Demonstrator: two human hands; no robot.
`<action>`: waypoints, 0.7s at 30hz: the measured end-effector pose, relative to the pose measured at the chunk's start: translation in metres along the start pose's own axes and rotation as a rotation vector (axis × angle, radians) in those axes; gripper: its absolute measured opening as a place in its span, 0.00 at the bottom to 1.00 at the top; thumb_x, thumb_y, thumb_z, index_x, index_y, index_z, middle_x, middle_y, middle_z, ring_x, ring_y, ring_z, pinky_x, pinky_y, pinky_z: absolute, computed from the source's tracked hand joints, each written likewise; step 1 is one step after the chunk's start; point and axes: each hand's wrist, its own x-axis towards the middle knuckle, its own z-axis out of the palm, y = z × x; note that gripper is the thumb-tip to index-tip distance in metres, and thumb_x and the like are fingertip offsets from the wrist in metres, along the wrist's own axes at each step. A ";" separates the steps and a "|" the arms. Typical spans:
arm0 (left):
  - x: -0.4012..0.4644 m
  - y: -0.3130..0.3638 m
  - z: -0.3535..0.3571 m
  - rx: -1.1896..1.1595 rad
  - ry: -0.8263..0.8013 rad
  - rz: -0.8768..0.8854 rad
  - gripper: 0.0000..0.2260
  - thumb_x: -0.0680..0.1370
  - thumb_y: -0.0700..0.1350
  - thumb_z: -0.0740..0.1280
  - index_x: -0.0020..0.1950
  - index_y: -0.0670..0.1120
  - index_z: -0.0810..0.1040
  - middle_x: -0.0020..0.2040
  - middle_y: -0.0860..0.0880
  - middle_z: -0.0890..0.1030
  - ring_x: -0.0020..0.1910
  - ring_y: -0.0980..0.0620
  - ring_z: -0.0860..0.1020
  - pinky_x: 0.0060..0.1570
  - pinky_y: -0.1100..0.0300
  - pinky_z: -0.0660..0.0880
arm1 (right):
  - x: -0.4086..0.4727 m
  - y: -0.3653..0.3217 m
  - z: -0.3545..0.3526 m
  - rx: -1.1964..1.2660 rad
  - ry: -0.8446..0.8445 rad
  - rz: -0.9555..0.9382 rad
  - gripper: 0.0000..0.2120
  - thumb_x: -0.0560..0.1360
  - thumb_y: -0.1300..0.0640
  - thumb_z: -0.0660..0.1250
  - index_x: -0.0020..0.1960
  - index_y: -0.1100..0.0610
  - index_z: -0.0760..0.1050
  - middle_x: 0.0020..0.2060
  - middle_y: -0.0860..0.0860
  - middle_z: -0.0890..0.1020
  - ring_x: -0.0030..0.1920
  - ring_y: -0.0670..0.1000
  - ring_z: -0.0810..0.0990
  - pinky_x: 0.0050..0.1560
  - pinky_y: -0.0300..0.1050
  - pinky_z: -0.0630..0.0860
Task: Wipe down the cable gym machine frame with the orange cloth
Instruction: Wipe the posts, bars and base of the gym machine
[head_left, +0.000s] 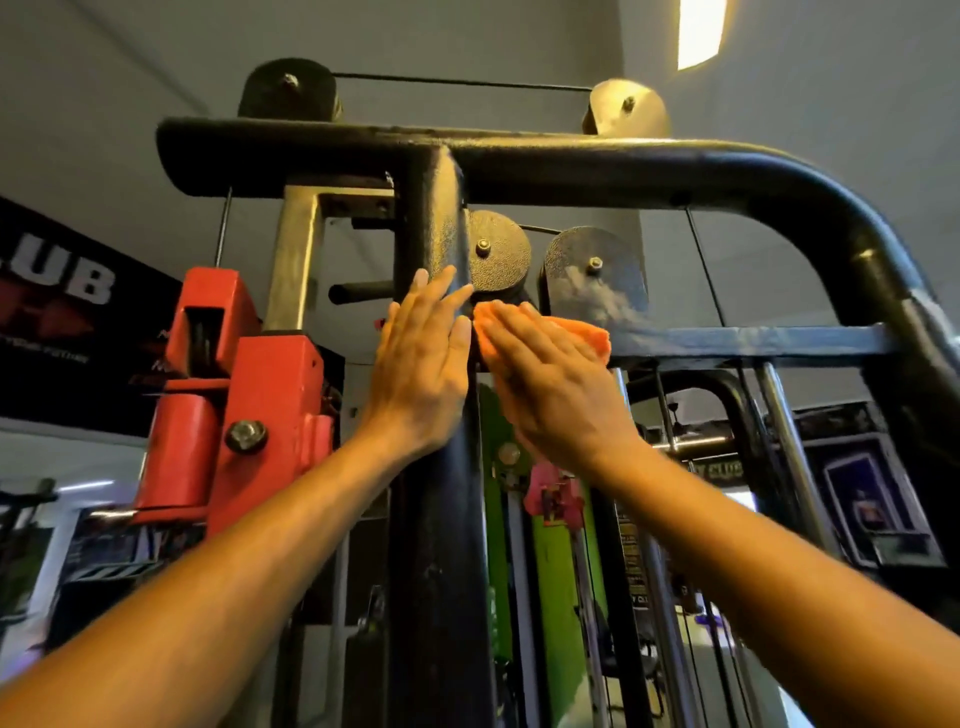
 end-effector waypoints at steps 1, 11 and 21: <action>0.000 -0.001 0.000 -0.007 0.001 0.000 0.23 0.88 0.53 0.51 0.82 0.53 0.68 0.86 0.56 0.59 0.86 0.60 0.47 0.83 0.58 0.39 | -0.001 0.012 -0.006 -0.014 -0.005 0.058 0.26 0.90 0.46 0.57 0.86 0.49 0.62 0.86 0.49 0.62 0.86 0.52 0.58 0.84 0.59 0.60; -0.001 0.002 -0.002 0.075 -0.037 0.021 0.24 0.88 0.53 0.52 0.82 0.52 0.70 0.87 0.55 0.56 0.86 0.56 0.45 0.85 0.50 0.38 | 0.004 -0.022 -0.003 -0.025 -0.007 0.060 0.26 0.89 0.47 0.60 0.86 0.51 0.64 0.85 0.51 0.65 0.85 0.54 0.61 0.83 0.59 0.64; 0.004 0.021 -0.002 0.365 -0.202 0.188 0.26 0.85 0.55 0.52 0.82 0.50 0.70 0.86 0.50 0.61 0.87 0.49 0.52 0.85 0.43 0.41 | -0.006 0.041 -0.091 0.042 -0.114 0.257 0.28 0.87 0.40 0.54 0.85 0.47 0.65 0.84 0.49 0.67 0.83 0.60 0.66 0.77 0.64 0.72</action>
